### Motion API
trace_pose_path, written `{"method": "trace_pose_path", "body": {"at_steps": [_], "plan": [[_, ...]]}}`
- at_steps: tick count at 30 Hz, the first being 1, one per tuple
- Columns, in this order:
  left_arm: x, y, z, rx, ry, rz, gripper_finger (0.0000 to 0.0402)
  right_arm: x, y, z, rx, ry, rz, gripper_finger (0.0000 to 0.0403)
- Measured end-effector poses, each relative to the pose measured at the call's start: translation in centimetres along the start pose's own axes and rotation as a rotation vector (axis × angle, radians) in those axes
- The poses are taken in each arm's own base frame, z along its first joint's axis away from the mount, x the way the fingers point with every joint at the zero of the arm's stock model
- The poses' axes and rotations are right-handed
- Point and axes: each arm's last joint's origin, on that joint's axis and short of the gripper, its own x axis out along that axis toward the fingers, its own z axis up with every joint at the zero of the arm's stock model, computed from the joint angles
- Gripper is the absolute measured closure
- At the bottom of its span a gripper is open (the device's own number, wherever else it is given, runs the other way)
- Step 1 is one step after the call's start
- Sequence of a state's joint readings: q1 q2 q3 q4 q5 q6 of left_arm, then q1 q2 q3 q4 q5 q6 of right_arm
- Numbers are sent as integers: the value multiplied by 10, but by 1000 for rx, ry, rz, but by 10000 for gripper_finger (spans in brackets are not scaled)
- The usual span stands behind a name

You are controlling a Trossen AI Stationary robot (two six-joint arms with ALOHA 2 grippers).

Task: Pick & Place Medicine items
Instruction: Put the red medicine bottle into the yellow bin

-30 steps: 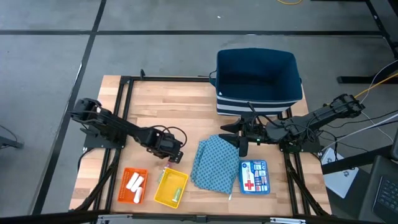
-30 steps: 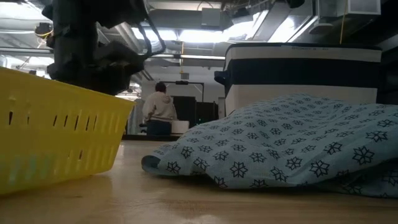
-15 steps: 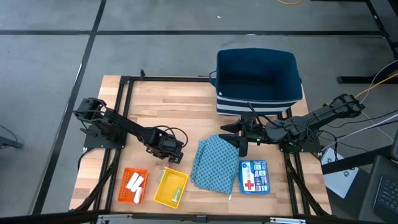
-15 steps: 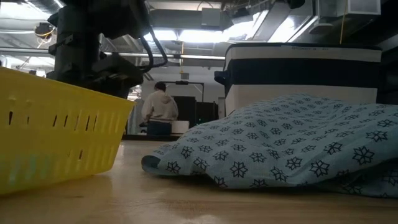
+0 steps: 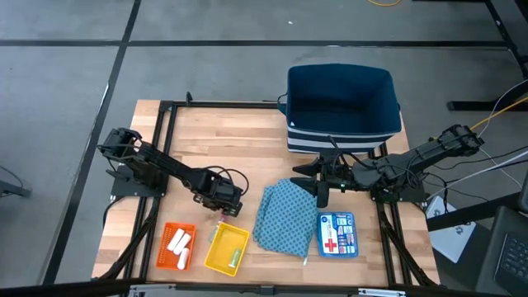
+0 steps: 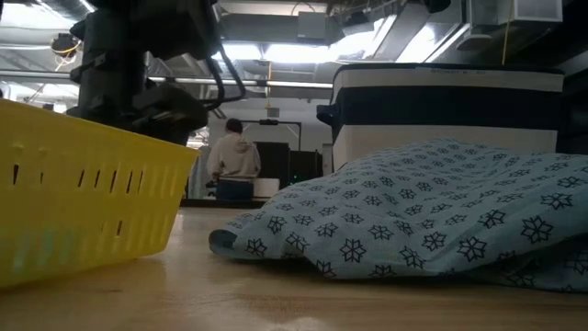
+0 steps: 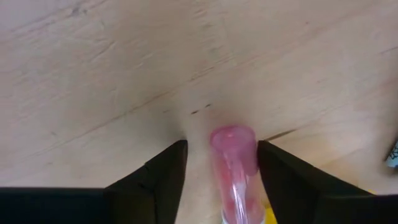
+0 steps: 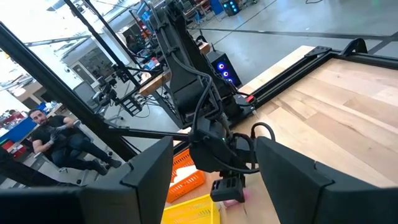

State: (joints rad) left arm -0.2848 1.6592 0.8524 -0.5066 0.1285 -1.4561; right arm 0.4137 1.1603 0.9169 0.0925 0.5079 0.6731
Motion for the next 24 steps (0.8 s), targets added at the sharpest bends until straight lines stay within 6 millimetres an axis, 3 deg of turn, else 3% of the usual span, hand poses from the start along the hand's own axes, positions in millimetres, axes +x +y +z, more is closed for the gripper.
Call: {"method": "trace_pose_path", "body": {"at_steps": [8,16,20,24], "plan": [[0,1,0,0,-1,10,275,0,0,0,0,0,0,172],[-5,1,-1,12,19,-14,310,0,0,0,0,0,0,172],[-24,-1,2,35,-15,-101,313,0,0,0,0,0,0,172],[-61,-1,6,48,-105,-236,313,0,0,0,-1,0,0,172]]}}
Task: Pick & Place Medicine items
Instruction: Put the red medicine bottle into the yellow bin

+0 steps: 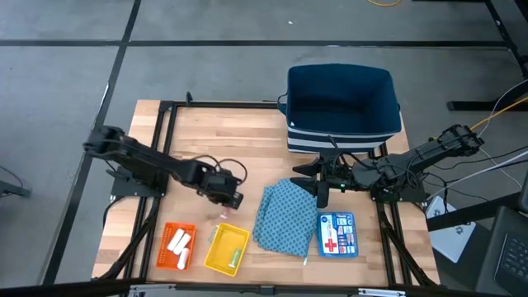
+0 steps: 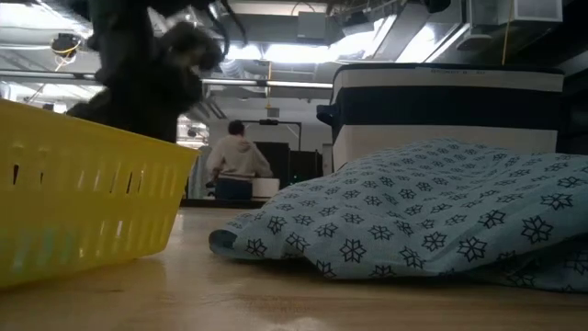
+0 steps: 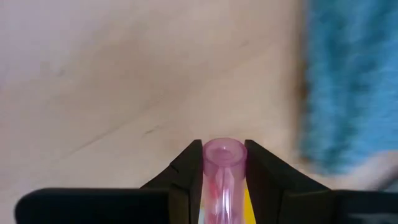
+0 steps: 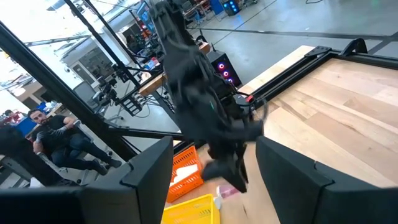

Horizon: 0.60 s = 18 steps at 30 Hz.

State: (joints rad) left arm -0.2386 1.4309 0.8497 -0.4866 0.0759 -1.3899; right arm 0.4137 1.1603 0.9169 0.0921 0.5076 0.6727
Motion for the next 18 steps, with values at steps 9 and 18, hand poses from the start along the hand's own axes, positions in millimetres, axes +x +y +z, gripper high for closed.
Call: {"method": "trace_pose_path", "body": {"at_steps": [9,18], "plan": [[-70,-9,-3,63,-159,-306,313,0,0,0,0,1,0,172],[-66,-26,-50,240,37,-439,313,0,0,0,25,3,1,172]]}}
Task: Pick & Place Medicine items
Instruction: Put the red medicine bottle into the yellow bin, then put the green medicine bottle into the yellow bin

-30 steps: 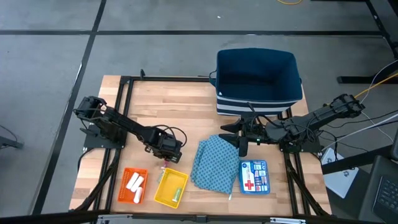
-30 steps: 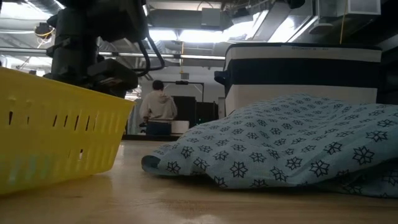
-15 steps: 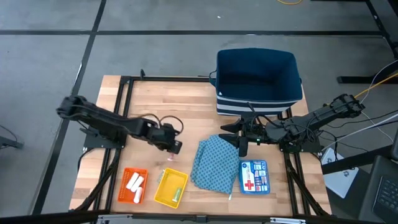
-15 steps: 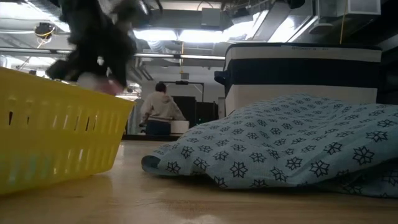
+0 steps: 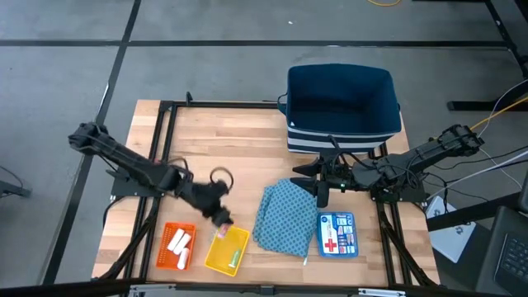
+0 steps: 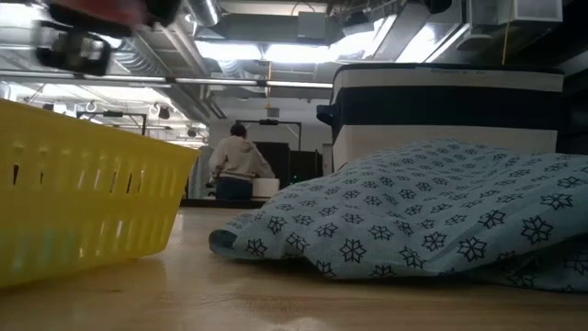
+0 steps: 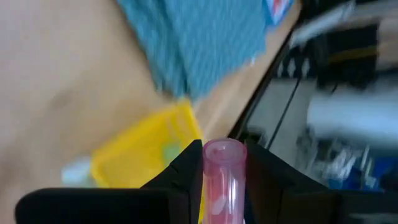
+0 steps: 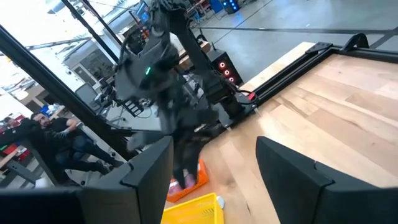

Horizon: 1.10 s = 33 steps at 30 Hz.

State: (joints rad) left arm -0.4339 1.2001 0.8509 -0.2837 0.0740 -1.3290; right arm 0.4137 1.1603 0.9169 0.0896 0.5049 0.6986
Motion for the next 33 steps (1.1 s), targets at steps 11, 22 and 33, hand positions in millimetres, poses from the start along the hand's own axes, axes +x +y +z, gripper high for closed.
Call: {"method": "trace_pose_path", "body": {"at_steps": [11,22,33], "plan": [[59,17,-50,-25,174,183,313,0,0,0,38,-10,-12,172],[89,30,-27,-101,125,201,293,0,-1,0,75,-15,-18,172],[83,23,-10,-127,90,120,190,0,-3,-3,41,23,-26,172]]}}
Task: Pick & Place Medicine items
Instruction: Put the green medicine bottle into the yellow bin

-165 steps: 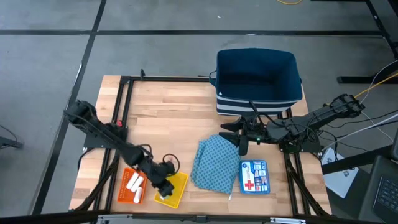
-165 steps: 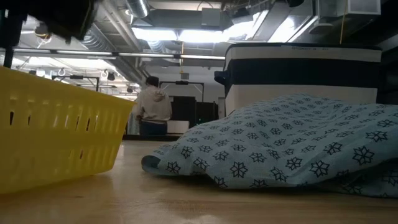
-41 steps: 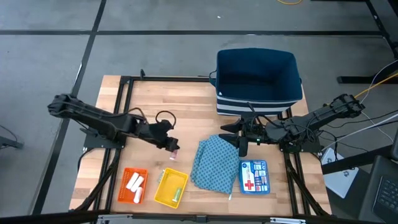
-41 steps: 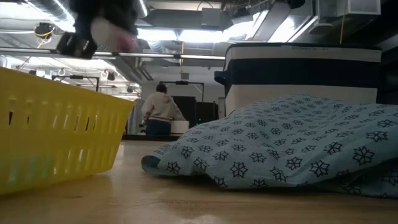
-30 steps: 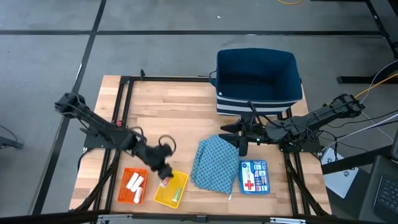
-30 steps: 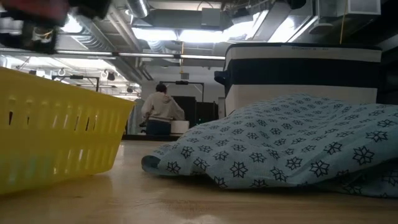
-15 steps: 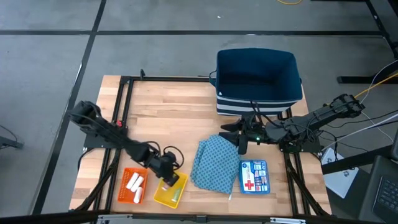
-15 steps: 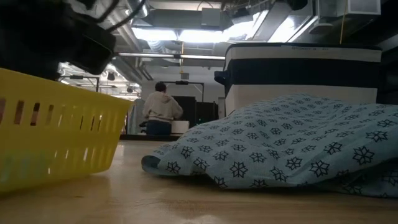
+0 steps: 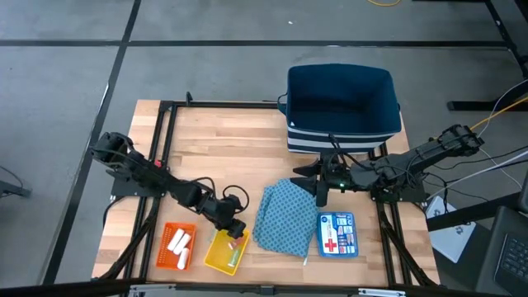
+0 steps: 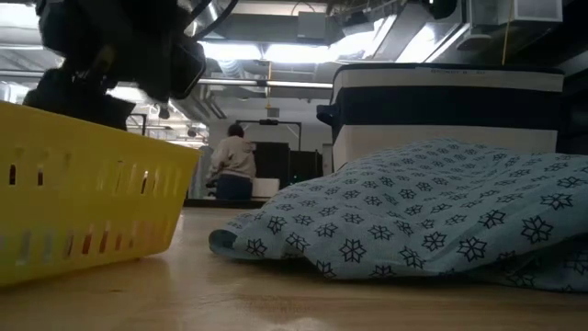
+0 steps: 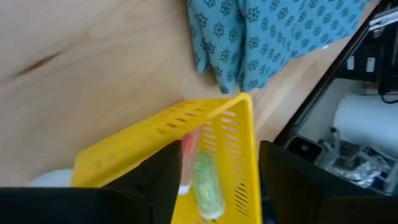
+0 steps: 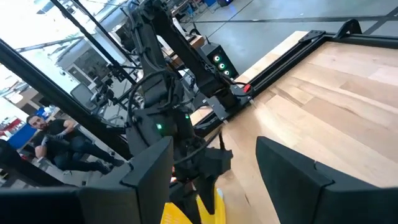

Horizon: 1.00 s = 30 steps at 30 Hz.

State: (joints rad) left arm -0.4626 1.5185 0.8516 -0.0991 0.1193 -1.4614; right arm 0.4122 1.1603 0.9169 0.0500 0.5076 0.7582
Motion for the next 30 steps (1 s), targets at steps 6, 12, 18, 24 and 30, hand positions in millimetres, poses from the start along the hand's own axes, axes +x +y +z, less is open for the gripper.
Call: {"method": "trace_pose_path", "body": {"at_steps": [6,12,18,24,30], "plan": [[-9,-7,1,-38,82,-67,177,0,-1,-1,-13,5,-5,172],[-35,-18,1,3,48,-152,191,0,-1,-1,-21,9,-8,172],[-64,-20,2,32,17,-181,232,0,-1,-1,-22,9,-9,172],[-81,3,-5,7,87,35,309,0,-1,-1,-22,9,-9,172],[-87,20,-9,65,163,199,382,0,-1,-1,-22,9,-8,172]]}}
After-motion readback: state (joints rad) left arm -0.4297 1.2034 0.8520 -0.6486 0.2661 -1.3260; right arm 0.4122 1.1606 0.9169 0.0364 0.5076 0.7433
